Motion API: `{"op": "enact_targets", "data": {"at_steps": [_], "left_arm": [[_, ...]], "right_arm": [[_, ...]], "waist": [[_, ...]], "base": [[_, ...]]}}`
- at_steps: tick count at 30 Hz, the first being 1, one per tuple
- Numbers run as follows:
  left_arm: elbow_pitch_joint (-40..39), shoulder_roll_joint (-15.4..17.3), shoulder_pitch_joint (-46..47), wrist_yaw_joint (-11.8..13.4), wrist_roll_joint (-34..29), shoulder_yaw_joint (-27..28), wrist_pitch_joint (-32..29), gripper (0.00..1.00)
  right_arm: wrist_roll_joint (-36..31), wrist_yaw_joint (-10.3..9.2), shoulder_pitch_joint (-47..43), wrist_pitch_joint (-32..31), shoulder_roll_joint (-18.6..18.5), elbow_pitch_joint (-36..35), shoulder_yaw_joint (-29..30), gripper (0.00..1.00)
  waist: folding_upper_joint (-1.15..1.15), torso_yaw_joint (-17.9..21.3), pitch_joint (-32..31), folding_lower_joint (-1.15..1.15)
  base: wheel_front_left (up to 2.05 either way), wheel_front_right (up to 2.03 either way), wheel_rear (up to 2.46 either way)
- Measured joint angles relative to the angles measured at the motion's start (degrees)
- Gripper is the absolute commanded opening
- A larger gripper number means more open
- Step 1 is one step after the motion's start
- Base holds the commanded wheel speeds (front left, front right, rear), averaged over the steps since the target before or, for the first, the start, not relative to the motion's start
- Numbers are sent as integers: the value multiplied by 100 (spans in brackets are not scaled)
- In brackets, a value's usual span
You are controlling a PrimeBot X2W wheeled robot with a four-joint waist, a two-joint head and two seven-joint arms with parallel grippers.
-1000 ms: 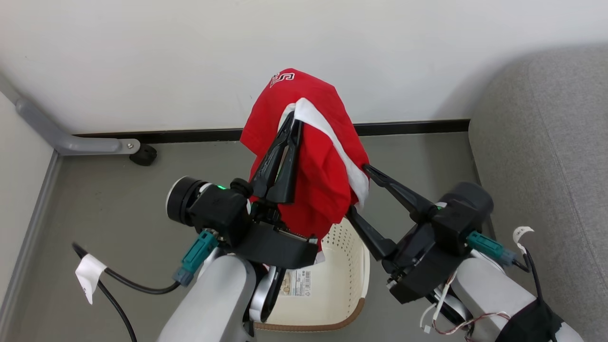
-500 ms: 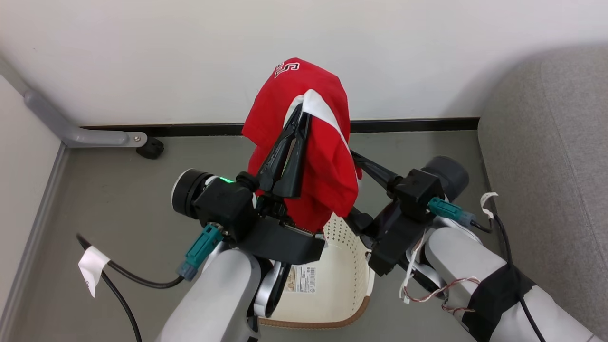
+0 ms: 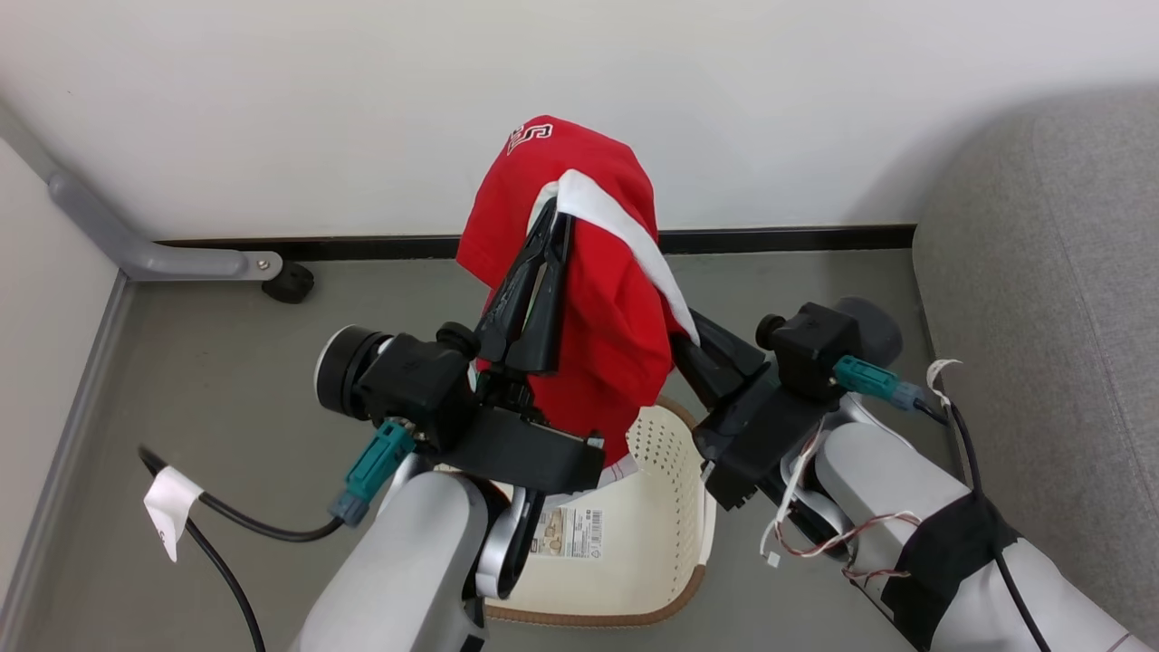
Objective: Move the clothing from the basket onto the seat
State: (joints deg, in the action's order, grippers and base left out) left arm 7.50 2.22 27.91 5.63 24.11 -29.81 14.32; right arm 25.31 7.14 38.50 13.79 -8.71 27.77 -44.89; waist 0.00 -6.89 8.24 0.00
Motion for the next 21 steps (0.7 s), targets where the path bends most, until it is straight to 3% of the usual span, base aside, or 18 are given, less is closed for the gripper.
{"op": "enact_targets", "data": {"at_steps": [1,2,3,4,21], "left_arm": [[18,0,0,11,-2,4,0,18],[47,0,-1,18,-7,9,0,44],[76,0,-3,20,-8,20,0,95],[100,-1,-5,43,-8,35,0,100],[510,-2,-163,43,-62,321,15,100]], "right_arm": [[9,0,0,8,-3,0,30,0],[23,0,0,41,-9,0,58,0],[53,0,1,43,-11,-2,90,0],[73,0,1,43,-14,-3,115,0],[158,0,-3,47,-136,-187,642,0]], "waist": [[0,10,0,0],[0,21,0,0],[0,33,0,0],[0,44,-1,0],[0,184,-42,0]], "base": [[0,0,0],[0,0,0],[0,0,0],[0,0,0],[0,0,0]]}}
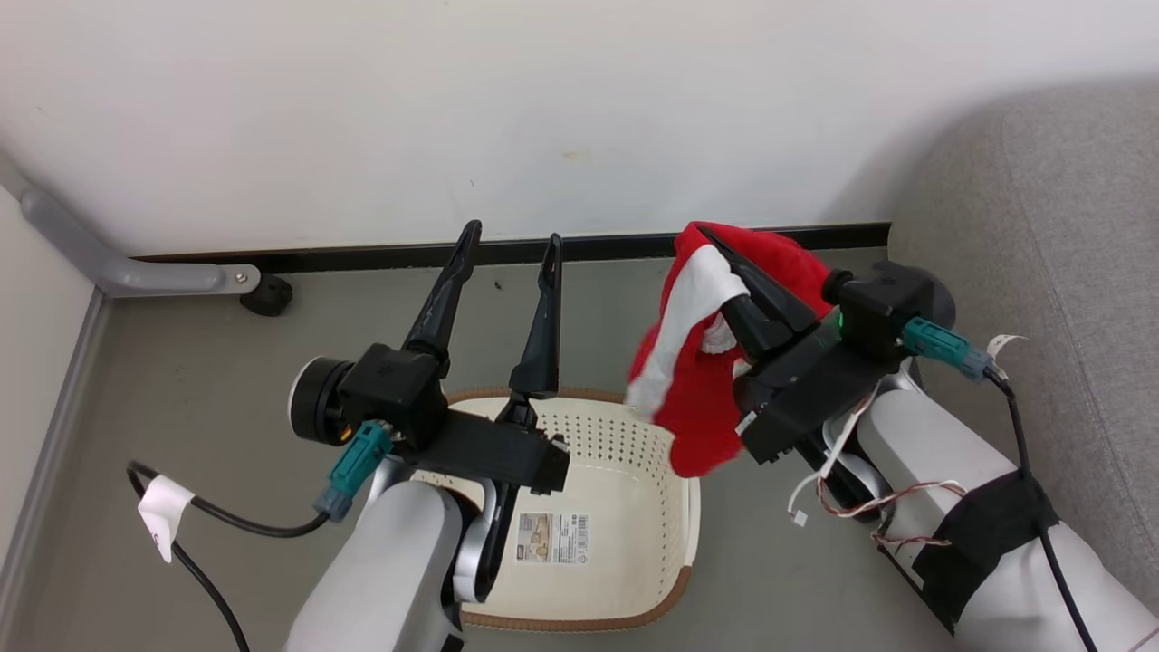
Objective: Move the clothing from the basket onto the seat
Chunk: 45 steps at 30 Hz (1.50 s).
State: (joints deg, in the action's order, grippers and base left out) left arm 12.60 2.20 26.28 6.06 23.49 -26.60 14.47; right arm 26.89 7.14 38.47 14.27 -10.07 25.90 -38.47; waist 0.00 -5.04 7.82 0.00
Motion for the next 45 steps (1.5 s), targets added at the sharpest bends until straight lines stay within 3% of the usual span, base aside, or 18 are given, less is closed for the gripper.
{"op": "enact_targets", "data": {"at_steps": [17,45], "left_arm": [[354,144,-417,-2,-42,369,0,100],[377,144,-935,-160,-248,610,0,100]], "right_arm": [[1,0,-20,1,9,-143,200,0],[-69,0,-98,1,-100,-557,780,0]], "waist": [[0,339,-143,0],[1,1450,-303,0]], "base": [[0,0,0],[0,0,0]]}}
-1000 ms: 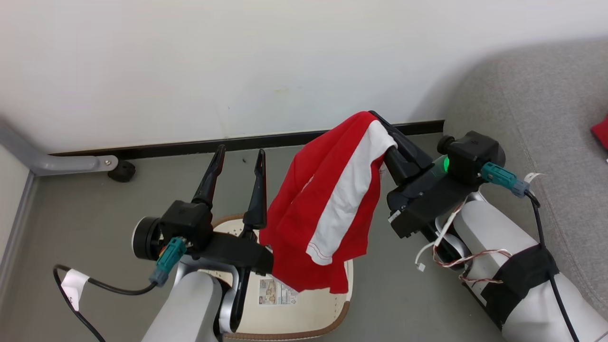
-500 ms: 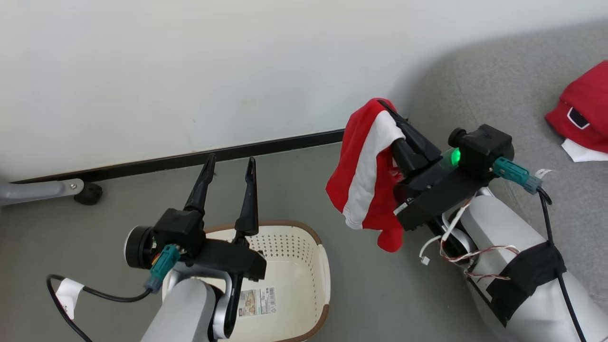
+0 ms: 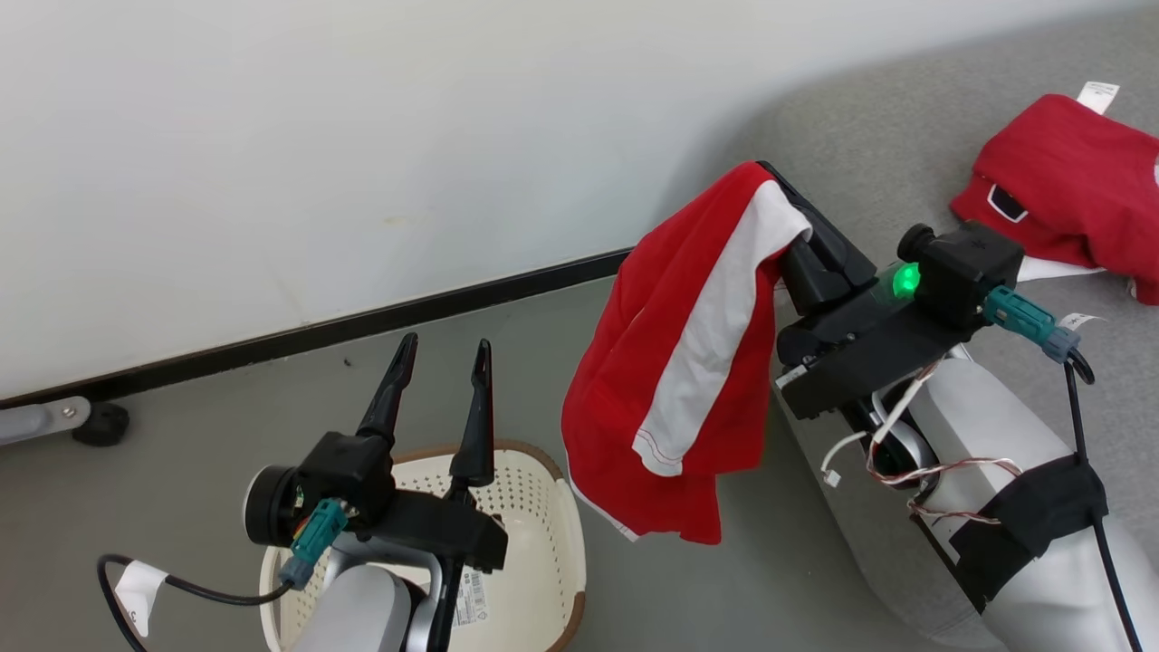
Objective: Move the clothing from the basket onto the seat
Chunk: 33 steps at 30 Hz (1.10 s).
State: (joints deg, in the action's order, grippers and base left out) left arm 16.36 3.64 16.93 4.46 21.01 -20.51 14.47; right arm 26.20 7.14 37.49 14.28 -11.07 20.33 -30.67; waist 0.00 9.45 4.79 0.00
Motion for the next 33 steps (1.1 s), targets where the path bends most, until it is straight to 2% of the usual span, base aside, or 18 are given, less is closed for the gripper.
{"op": "enact_targets", "data": {"at_steps": [23,33], "left_arm": [[-66,-49,27,-154,-99,-130,0,100],[59,-52,196,-302,-146,-221,0,100]], "right_arm": [[-103,0,-188,1,-51,-260,316,0],[-102,0,-207,1,-57,-256,541,0]], "waist": [[0,1421,134,0],[0,1961,306,0]], "base": [[0,0,0],[0,0,0]]}}
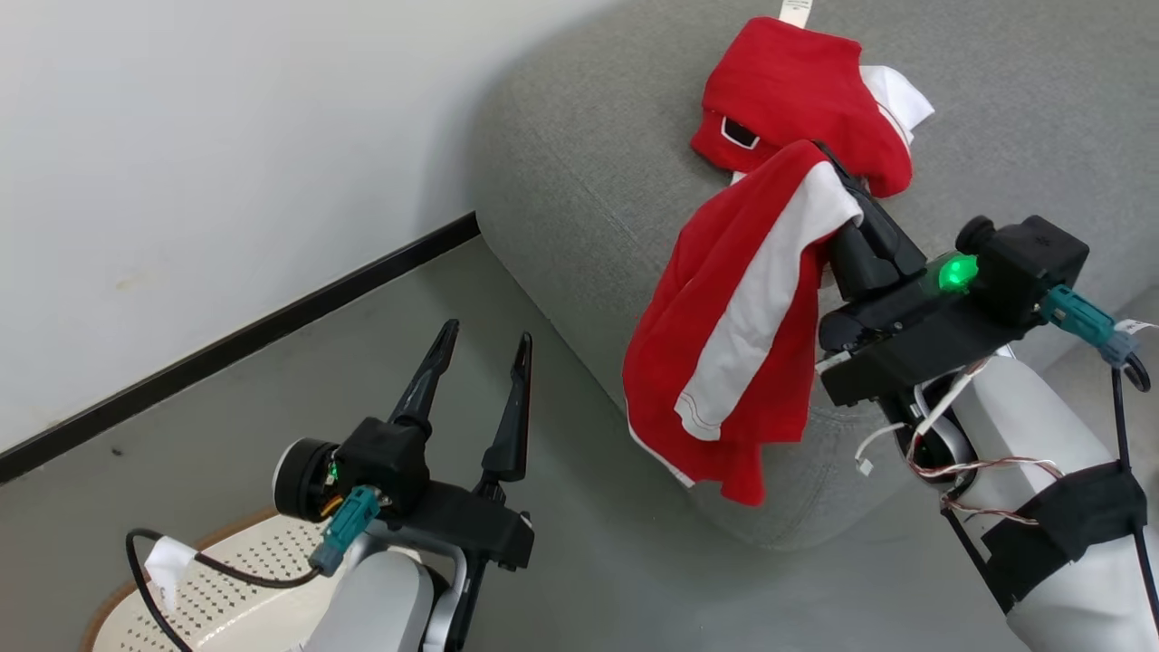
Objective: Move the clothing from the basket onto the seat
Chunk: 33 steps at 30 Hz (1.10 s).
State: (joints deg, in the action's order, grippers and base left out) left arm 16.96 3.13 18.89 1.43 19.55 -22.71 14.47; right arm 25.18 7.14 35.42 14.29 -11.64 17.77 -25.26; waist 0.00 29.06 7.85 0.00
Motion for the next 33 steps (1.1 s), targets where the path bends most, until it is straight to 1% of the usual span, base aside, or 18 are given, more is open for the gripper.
{"op": "enact_targets", "data": {"at_steps": [6,10,17,20,28,30,33], "left_arm": [[169,-18,302,-119,-115,-256,0,100],[298,-14,421,-199,-115,-368,0,100],[438,-11,487,-200,-108,-503,0,100],[466,-15,518,-198,-104,-544,0,100],[482,-12,525,-135,-99,-489,0,100],[491,-4,525,-125,-99,-530,0,100],[503,-7,536,-89,-99,-586,0,100]], "right_arm": [[0,-1,-357,0,-191,-155,353,0],[0,-11,-474,0,-204,-279,524,0],[-1,-15,-492,0,-313,-342,844,0],[-1,-15,-331,0,-348,-308,968,0],[8,-7,439,1,-575,-157,1255,0],[10,-5,596,1,-688,-98,1349,0],[19,-5,789,1,-958,83,1533,0]], "waist": [[0,220,128,0],[0,285,235,0],[0,329,411,0],[0,329,486,0],[0,302,701,0],[0,281,771,-1],[0,209,866,0]], "base": [[0,0,0],[0,0,0],[0,0,0],[0,0,0],[0,0,0],[0,0,0],[0,0,0]]}}
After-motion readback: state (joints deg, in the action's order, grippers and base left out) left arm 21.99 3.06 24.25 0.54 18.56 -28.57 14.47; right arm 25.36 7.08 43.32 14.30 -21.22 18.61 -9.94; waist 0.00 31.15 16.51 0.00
